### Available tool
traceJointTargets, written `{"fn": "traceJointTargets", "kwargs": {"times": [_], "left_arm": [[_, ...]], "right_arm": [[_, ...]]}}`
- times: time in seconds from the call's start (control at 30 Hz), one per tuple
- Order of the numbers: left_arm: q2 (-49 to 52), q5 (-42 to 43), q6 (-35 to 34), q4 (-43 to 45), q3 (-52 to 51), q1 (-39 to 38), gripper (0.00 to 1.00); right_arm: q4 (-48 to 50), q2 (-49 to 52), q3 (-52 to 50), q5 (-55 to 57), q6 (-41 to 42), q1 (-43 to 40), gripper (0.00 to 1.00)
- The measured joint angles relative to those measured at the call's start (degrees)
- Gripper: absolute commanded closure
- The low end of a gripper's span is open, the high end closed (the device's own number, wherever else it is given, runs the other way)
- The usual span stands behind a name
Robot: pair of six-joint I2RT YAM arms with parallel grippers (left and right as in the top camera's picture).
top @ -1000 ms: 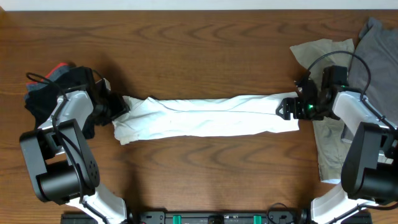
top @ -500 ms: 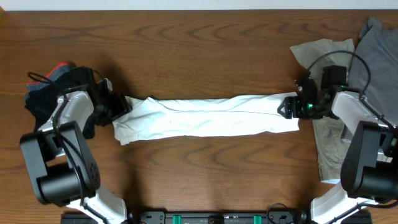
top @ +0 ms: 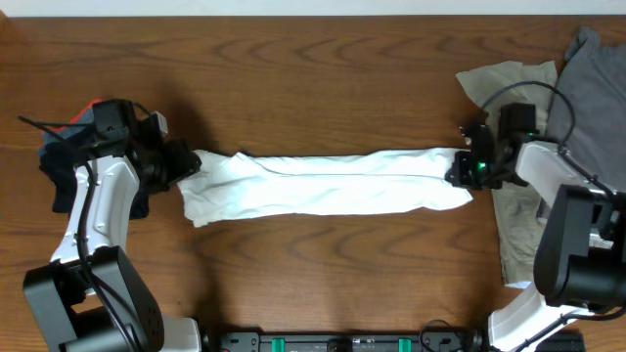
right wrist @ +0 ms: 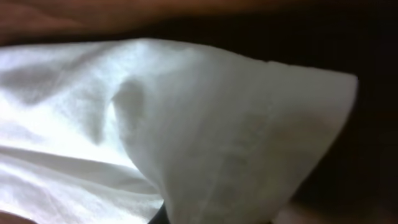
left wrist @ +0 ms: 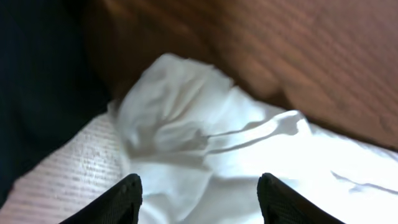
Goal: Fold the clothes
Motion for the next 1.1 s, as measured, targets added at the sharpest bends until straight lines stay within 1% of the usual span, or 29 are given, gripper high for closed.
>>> {"fn": "traceJointTargets", "kwargs": {"times": [0.1,0.23,0.4,0.47,0.6,0.8,0.93,1.1], "left_arm": [[0.0,0.07,0.02,-1.36,0.0,0.0,0.39],[0.0,0.13,0.02,-1.66,0.0,0.0,0.42],[0.0,0.11,0.04,-2.05,0.0,-0.39,0.42],[0.0,0.11,0.04,-2.14,0.0,-1.14,0.42],[0.0,0.11,0.04,-2.16,0.0,-3.19,0.42],[0.0,0.13,0.04,-3.06,0.0,-5.33,0.43],[0.0,0.13,0.04,-3.76,0.0,-5.99,0.43],[0.0,0.11,0.04,-4.22,0.0,-6.67,0.43]], "right_arm": [[-3.8,-0.87,2.4,2.38,1.03,-3.08,0.99],[-10.03,-4.33,7.37,4.87,1.7,-6.25,0.99],[-17.7,-8.22,13.92,5.18,2.19,-4.68,0.99],[-19.06,-8.66,14.95,4.59,2.43,-2.23,0.99],[-18.99,-8.61,15.08,3.85,4.22,5.95,0.99],[-14.71,-8.61,15.08,3.43,9.86,19.87,0.99],[-11.74,-8.17,15.08,4.22,13.33,26.1,0.99],[-8.28,-4.2,15.08,5.35,16.87,32.94,0.99]]}}
